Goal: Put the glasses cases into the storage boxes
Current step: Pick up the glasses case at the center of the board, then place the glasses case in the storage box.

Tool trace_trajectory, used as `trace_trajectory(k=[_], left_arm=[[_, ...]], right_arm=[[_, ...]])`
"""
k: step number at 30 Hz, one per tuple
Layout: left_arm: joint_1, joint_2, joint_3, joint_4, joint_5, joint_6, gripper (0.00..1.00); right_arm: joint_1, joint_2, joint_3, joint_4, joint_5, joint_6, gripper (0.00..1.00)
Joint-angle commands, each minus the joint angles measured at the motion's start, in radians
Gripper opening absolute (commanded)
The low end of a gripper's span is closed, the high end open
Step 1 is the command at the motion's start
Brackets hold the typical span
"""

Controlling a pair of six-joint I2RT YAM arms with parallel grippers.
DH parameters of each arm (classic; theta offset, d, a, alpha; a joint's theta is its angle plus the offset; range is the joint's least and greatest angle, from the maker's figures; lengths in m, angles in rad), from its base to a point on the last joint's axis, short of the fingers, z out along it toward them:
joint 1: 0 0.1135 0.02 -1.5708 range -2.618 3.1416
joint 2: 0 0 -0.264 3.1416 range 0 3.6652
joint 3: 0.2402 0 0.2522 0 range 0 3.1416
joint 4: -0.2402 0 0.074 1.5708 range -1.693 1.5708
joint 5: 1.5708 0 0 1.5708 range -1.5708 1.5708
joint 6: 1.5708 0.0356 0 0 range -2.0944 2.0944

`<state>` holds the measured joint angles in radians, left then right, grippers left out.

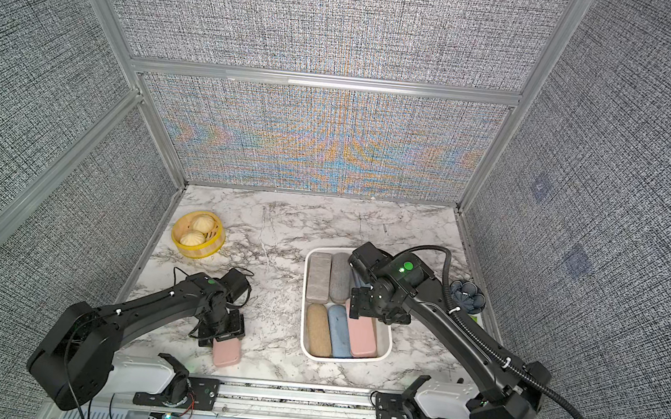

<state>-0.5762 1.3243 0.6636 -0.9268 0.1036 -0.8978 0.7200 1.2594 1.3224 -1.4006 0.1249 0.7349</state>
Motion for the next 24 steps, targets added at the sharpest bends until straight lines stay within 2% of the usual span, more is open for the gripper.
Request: trace_trajectory(k=[1,4,7,10,14,19,24], left_arm=[[-0.004,0.001,0.018,-0.027,-0.017,0.017,0.66],[-0.006,-0.007,0.057,-0.05,0.009,0.025,0.63],[-0.006,-0.039,0.139,-0.072,0.084,0.034,0.63],[-0.007,-0.04,0.273,-0.112,0.127,0.056,0.63],[-0.023,0.026,0.451,-0.147,0.177,0.071,0.63],[-0.126,0.169,0.661,-0.216,0.194,0.062,0.63],[-0.245,0.305,0.803,-0.237,0.198,0.024,0.62]], right_arm=[[-0.005,-0.015,-0.002,-0.005,0.012,0.015,0.92],[-0.011,-0.029,0.0,-0.006,0.02,0.021,0.92],[-0.016,-0.049,0.001,-0.008,0.037,0.029,0.92],[-0.023,-0.073,-0.008,0.007,0.056,0.037,0.92],[-0.045,-0.079,-0.001,0.015,0.062,0.044,0.92],[-0.055,-0.074,0.038,0.009,0.077,0.041,0.92],[-0.077,-0.094,0.036,0.017,0.079,0.045,0.92]])
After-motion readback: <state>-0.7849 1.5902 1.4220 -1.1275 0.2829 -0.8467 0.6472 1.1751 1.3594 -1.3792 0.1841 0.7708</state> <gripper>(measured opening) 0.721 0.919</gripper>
